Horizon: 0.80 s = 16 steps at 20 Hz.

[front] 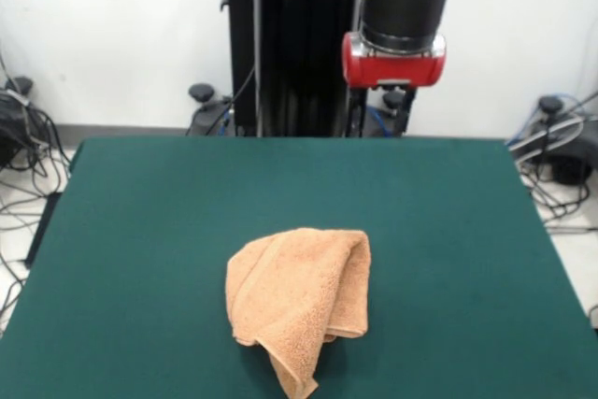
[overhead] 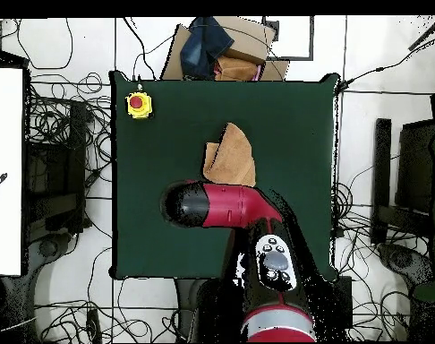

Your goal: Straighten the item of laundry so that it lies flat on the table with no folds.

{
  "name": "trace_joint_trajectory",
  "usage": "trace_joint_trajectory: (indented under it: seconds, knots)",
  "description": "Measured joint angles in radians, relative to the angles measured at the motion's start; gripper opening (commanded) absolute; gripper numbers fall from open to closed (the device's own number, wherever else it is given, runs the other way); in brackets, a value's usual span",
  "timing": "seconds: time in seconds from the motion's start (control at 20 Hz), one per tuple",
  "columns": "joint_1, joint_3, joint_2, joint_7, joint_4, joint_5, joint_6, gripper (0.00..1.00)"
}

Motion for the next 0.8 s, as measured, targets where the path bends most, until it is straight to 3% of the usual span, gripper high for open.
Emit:
trace_joint_trajectory:
  seconds: [0.8]
  knots:
    - [-0.036, 0.007, 0.067, 0.0, -0.13, 0.0, 0.01, 1.0]
